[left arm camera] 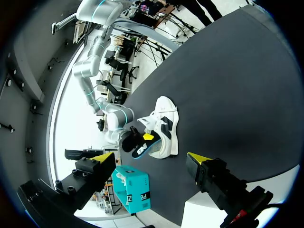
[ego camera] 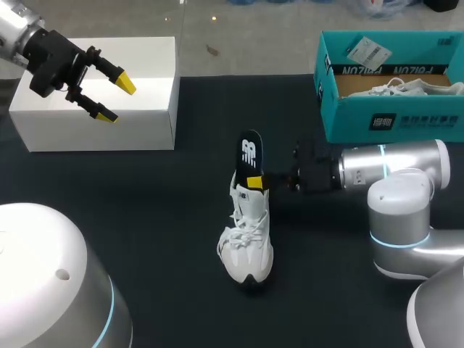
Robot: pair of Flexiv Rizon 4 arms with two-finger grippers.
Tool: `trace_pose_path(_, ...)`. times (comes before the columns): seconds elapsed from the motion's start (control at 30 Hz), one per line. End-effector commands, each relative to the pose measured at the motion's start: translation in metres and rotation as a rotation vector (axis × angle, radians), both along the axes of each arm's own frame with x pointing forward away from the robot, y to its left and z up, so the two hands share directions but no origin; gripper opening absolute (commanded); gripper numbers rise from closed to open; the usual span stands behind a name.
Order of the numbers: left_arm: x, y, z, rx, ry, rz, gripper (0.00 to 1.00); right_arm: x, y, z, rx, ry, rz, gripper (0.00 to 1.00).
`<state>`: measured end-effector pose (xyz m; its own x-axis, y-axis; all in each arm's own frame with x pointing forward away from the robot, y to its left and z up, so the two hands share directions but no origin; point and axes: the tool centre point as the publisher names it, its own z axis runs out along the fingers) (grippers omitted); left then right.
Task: Take the shoe out of the shoebox, open the shoe tongue, remove and reinsert the insole, then place the shoe into the shoebox
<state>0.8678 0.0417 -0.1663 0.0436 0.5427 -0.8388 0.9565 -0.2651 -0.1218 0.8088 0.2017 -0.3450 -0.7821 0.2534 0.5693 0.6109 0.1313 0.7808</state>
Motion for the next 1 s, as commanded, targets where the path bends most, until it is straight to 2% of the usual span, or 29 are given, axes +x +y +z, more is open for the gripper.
trace_pose_path(0.03, 0.001, 0.0, 0.001, 0.004, 0.001, -0.002, 1.0, 0.006, 0.001, 0.015, 0.005, -0.024, -0.019, 0.94)
trace_pose_path(0.2, 0.001, 0.0, 0.001, 0.004, 0.001, -0.002, 1.0, 0.018, 0.002, 0.034, 0.019, -0.073, -0.026, 0.86)
trace_pose_path(0.23, 0.001, 0.0, 0.001, 0.004, 0.001, -0.002, 1.0, 0.022, 0.002, 0.036, 0.023, -0.077, -0.028, 0.82)
trace_pose_path(0.33, 0.001, 0.0, 0.001, 0.004, 0.001, -0.002, 1.0, 0.034, 0.003, 0.04, 0.02, -0.099, -0.027, 0.6)
trace_pose_path(0.37, 0.001, 0.0, 0.001, 0.004, 0.001, -0.002, 1.0, 0.039, 0.003, 0.042, 0.023, -0.108, -0.027, 0.49)
trace_pose_path(0.47, 0.001, 0.0, 0.001, 0.004, 0.001, -0.002, 1.0, 0.047, 0.005, 0.043, 0.019, -0.121, -0.023, 0.42)
trace_pose_path(0.53, 0.001, 0.0, 0.001, 0.004, 0.001, -0.002, 1.0, 0.049, 0.006, 0.043, 0.017, -0.122, -0.023, 0.31)
trace_pose_path(0.57, 0.001, 0.0, 0.001, 0.004, 0.001, -0.002, 1.0, 0.05, 0.006, 0.043, 0.018, -0.123, -0.024, 0.23)
trace_pose_path(0.6, 0.001, 0.0, 0.001, 0.004, 0.001, -0.002, 1.0, 0.051, 0.006, 0.042, 0.021, -0.122, -0.027, 0.0)
trace_pose_path(1.0, 0.001, 0.0, 0.001, 0.004, 0.001, -0.002, 1.0, 0.043, 0.004, 0.02, 0.038, -0.073, -0.024, 0.0)
